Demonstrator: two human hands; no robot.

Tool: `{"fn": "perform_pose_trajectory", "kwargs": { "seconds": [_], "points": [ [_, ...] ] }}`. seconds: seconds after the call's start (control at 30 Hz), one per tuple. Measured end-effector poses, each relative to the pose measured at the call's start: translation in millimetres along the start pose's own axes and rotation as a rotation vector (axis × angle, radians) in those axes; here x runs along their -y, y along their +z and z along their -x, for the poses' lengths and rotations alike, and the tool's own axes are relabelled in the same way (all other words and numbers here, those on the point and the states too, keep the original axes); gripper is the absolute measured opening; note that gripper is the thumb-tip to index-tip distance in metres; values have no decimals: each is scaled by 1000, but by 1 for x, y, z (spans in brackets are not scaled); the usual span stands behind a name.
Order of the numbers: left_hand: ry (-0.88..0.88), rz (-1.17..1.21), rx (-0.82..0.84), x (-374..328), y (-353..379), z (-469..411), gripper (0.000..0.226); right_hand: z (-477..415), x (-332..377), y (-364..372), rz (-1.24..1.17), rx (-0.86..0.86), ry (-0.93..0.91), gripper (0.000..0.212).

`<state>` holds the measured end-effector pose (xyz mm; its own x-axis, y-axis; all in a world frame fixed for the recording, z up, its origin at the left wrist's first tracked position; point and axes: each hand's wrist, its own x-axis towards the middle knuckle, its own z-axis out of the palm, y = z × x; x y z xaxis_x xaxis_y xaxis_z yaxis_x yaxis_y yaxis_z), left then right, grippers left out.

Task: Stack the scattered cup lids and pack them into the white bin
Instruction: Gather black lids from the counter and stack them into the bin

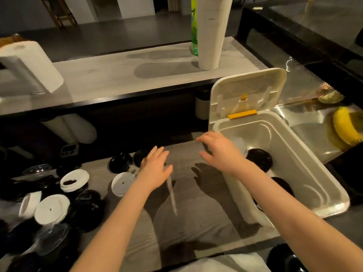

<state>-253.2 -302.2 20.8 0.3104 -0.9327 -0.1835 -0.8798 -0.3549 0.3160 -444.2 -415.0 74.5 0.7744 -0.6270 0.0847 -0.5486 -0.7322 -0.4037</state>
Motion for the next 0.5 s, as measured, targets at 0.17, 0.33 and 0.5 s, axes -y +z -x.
{"fn": "perform_pose_trajectory", "kwargs": {
  "seconds": [0.17,0.33,0.5],
  "points": [
    [-113,34,22,74,-2,15,59,-27,52,64,-22,157,-2,43],
    [-195,106,34,137,1,18,57,-58,73,130,-78,289,115,45],
    [-322,138,35,182,0,-2,62,-91,87,176,-191,291,315,49]
  ]
}}
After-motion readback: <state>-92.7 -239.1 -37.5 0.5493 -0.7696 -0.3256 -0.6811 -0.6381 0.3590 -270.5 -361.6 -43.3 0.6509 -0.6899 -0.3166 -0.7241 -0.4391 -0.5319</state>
